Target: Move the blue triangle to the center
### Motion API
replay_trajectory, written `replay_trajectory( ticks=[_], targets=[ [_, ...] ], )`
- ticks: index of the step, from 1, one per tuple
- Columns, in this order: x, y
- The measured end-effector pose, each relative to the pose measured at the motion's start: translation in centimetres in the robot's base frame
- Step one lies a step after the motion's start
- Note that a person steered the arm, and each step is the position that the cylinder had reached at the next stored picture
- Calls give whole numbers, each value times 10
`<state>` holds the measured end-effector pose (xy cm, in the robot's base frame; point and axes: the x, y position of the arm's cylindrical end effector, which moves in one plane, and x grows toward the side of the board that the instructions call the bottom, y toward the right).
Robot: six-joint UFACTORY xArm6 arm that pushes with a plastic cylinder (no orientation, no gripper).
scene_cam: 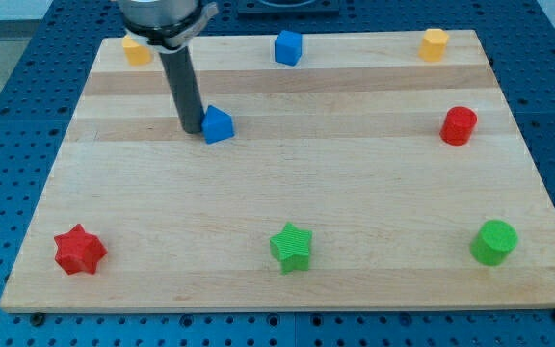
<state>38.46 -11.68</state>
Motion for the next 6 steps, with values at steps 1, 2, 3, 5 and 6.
replay_trajectory(
  ticks=[1,2,3,5,6],
  targets=[
    [0,27],
    [0,53],
    [1,78],
    [-5,63],
    [-32,5]
  ],
)
